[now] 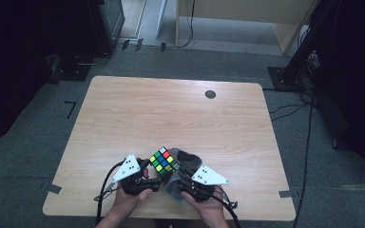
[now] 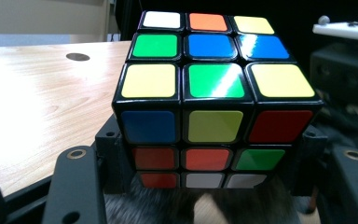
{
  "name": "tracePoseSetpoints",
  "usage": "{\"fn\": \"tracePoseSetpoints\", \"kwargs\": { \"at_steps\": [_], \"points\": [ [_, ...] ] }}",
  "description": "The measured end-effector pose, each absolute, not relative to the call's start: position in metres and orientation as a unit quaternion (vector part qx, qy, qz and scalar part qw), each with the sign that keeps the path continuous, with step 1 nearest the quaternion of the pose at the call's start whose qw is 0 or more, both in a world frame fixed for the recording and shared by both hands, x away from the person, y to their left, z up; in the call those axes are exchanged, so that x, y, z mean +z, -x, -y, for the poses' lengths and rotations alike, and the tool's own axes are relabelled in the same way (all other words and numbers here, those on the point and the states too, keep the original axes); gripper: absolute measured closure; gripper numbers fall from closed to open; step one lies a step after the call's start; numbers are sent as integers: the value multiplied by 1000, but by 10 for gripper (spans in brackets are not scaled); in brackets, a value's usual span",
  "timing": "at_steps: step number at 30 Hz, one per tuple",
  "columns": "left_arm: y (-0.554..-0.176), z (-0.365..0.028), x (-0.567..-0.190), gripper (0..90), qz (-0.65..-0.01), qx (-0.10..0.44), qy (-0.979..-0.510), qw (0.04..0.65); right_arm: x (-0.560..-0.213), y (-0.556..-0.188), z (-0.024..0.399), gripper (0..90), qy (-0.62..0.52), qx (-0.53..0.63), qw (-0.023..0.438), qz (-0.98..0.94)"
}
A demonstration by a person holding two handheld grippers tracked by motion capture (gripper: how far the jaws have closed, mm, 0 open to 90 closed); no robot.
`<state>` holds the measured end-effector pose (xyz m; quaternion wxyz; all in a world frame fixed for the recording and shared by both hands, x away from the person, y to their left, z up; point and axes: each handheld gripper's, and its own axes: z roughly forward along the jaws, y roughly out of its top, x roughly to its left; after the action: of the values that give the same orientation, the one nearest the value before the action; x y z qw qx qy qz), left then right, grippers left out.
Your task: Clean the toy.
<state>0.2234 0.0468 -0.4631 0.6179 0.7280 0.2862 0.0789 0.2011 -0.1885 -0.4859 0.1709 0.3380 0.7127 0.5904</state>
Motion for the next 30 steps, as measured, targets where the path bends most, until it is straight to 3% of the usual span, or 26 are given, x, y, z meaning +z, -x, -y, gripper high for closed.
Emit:
{"fn": "tracePoseSetpoints", "kwargs": {
  "at_steps": [4, 10, 14, 24, 30],
  "points": [
    [-223, -46, -464, 344, -285, 78, -729, 617, -482, -206, 203, 729, -360, 594, 188, -694],
    [-224, -46, -464, 344, -288, 78, -728, 617, -489, -200, 182, 744, -332, 591, 154, -719],
    [-223, -46, -463, 344, -286, 79, -728, 618, -486, -201, 186, 757, -337, 593, 158, -714],
    [-226, -50, -464, 344, -290, 87, -730, 613, -484, -213, 218, 741, -392, 574, 210, -688],
    [-231, -56, -462, 344, -301, 93, -726, 611, -481, -218, 237, 671, -414, 559, 244, -675]
  ]
}}
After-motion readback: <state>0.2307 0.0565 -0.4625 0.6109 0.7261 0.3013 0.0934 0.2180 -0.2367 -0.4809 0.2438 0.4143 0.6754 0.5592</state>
